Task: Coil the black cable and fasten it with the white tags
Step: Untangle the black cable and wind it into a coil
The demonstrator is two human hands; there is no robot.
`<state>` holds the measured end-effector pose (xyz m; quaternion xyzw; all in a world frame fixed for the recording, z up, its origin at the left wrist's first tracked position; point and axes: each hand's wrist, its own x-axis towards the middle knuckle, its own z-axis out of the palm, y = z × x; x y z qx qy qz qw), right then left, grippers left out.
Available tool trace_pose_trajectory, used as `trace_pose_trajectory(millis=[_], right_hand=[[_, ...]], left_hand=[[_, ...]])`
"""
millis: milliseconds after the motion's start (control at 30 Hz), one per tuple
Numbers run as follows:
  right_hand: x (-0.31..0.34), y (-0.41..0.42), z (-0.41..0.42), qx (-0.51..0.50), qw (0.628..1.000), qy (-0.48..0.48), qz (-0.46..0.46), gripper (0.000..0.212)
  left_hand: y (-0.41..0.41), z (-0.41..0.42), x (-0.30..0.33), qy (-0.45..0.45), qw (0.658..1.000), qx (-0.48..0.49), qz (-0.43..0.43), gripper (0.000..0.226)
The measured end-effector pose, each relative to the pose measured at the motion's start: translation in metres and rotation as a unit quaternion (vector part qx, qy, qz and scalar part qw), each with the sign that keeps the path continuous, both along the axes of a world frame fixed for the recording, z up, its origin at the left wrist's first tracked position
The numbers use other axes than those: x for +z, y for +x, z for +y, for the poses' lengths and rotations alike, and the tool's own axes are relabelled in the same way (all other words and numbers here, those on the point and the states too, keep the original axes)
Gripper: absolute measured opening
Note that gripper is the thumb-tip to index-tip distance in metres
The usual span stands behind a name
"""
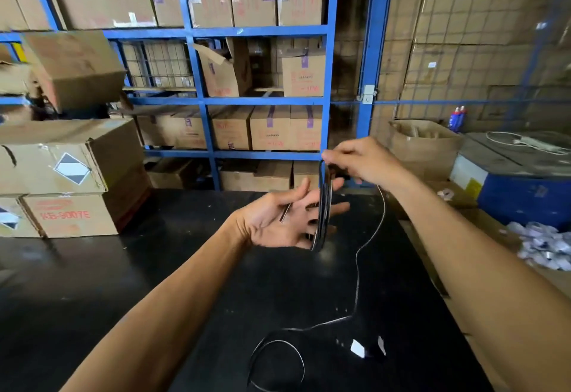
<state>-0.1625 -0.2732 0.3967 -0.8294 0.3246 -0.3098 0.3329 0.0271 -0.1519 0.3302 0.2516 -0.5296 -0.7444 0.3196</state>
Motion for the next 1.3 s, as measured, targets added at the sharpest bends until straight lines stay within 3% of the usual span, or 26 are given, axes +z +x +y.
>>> trace_pose_trajectory(millis=[133, 233, 333, 467, 600, 833, 900, 1000, 1067, 1133, 1300], right_hand=[[-0.073, 0.011, 0.008, 0.064, 0.982, 0.16, -0.073, 0.027], [-0.121, 0.008, 0.028, 0.128, 0.969, 0.206, -0.045, 0.039], [-0.136, -0.006, 0.045, 0.161, 0.96, 0.228, -0.033, 0.05], [-0.098, -0.031, 0.045, 0.174, 0.963, 0.199, -0.05, 0.051], [-0.029, -0.05, 0.027, 0.152, 0.971, 0.157, -0.101, 0.037], [0.035, -0.021, -0.007, 0.028, 0.987, 0.061, -0.144, 0.011], [0.024, -0.01, -0.016, -0.013, 0.986, 0.056, -0.155, 0.01], [-0.017, 0.003, -0.023, -0.069, 0.991, 0.061, -0.102, 0.014], [-0.056, 0.011, -0.018, -0.052, 0.986, 0.128, -0.097, 0.015], [-0.091, 0.017, -0.003, 0.01, 0.972, 0.205, -0.115, 0.016], [-0.135, 0.006, 0.043, 0.092, 0.966, 0.237, -0.056, 0.031]], left_hand=[[0.007, 0.0, 0.032, -0.078, 0.989, 0.03, 0.123, 0.057], [0.023, -0.005, 0.053, -0.103, 0.974, 0.11, 0.171, 0.055], [0.043, -0.011, 0.061, -0.088, 0.957, 0.227, 0.155, 0.052], [0.068, -0.016, 0.042, -0.033, 0.946, 0.315, 0.073, 0.054], [0.074, -0.016, 0.011, 0.007, 0.961, 0.278, 0.0, 0.047], [0.022, -0.014, -0.006, 0.043, 0.99, 0.083, -0.108, 0.058], [0.011, -0.013, -0.003, 0.033, 0.994, 0.044, -0.09, 0.057], [0.004, -0.01, 0.012, -0.004, 1.0, 0.026, -0.008, 0.056], [0.007, -0.011, 0.027, -0.038, 0.997, 0.027, 0.064, 0.056], [0.013, -0.014, 0.04, -0.059, 0.99, 0.062, 0.111, 0.056], [0.044, -0.025, 0.051, -0.068, 0.958, 0.236, 0.149, 0.053]])
